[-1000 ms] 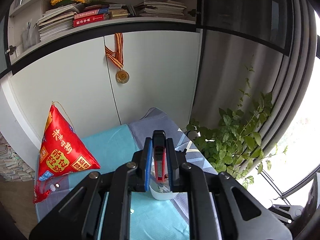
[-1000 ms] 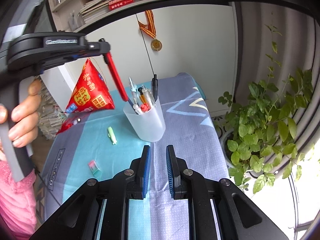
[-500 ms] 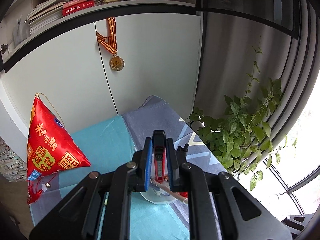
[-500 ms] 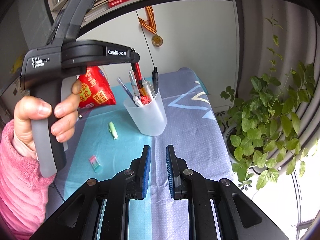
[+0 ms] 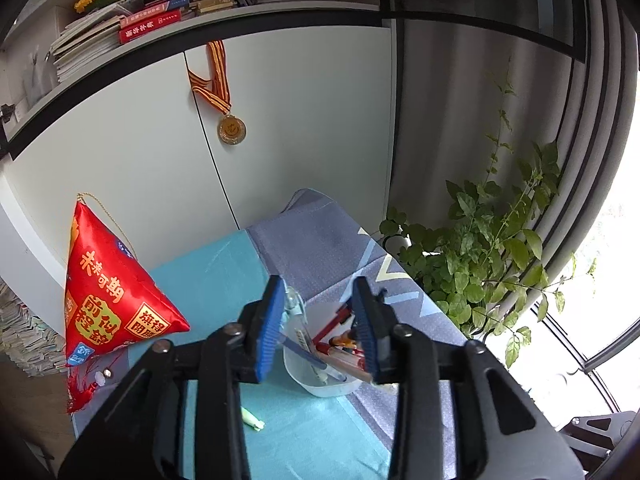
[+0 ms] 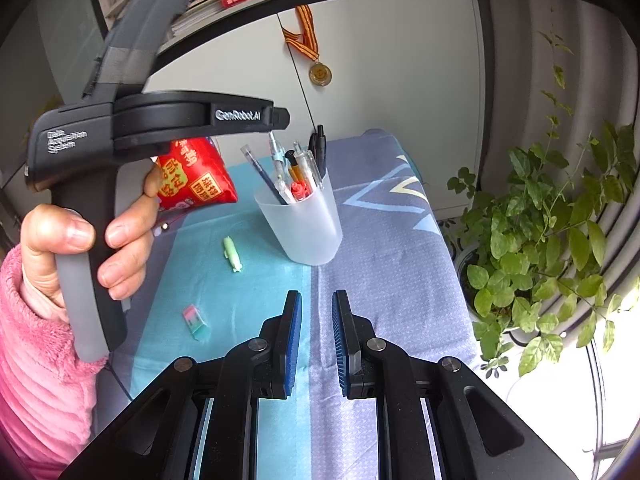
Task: Organize stationery
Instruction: 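Lower the red box cutter into the frosted cup and open the left tool, then move the left tool to the pink-green eraser and close on it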
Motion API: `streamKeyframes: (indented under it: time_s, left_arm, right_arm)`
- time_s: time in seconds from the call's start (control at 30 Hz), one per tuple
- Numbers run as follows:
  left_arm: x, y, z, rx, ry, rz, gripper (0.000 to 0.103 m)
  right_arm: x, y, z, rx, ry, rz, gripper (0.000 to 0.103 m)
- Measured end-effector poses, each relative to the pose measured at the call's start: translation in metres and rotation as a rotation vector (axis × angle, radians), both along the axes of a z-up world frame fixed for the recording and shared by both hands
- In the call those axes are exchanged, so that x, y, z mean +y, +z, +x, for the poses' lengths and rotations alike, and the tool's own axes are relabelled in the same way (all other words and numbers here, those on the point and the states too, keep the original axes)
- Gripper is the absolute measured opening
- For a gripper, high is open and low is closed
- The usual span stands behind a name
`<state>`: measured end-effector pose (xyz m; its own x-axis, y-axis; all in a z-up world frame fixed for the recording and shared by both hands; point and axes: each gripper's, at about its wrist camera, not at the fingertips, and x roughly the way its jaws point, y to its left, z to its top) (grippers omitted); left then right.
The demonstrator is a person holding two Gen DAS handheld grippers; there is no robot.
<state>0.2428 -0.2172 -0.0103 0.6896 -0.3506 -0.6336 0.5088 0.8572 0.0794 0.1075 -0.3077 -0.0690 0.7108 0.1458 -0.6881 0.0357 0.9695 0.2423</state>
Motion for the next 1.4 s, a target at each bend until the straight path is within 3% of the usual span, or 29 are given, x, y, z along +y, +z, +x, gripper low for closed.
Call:
streamKeyframes:
  time_s: [0.33, 0.43, 0.67, 0.83, 0.97, 1.17, 1.3, 1.4]
  left_arm:
    - [0.05, 0.006, -0.023, 0.019, 0.057, -0.047, 0.04]
    - [0.073, -0.01, -0.025, 0.102, 0.157, -0.019, 0.04]
    - [0.132, -0.074, -0.03, 0.409, 0.392, 0.012, 0.04]
    - [0.14, -0.109, -0.031, 0.544, 0.45, 0.011, 0.04]
    - [0.14, -0.128, -0.028, 0.652, 0.454, -0.032, 0.04]
    - [0.136, -0.139, -0.016, 0.695, 0.524, -0.067, 0.039]
    - [0.126, -0.146, -0.009, 0.707, 0.532, -0.048, 0.037]
    - [0.119, -0.145, -0.01, 0.683, 0.486, -0.036, 0.02]
  right_arm:
    - [0.006, -0.003, 0.002, 0.012, 0.016, -0.004, 0.015]
    - [0.01, -0.006, 0.004, 0.022, 0.023, -0.002, 0.015]
    - [0.026, -0.012, 0.009, 0.04, 0.061, -0.003, 0.015]
    - [0.042, -0.019, 0.013, 0.06, 0.098, -0.006, 0.015]
    - [0.051, -0.021, 0.011, 0.07, 0.12, -0.023, 0.015]
    - [0.049, -0.023, 0.008, 0.077, 0.106, -0.027, 0.015]
    - [0.049, -0.025, 0.009, 0.085, 0.104, -0.025, 0.015]
    - [0.052, -0.027, 0.01, 0.091, 0.112, -0.03, 0.015]
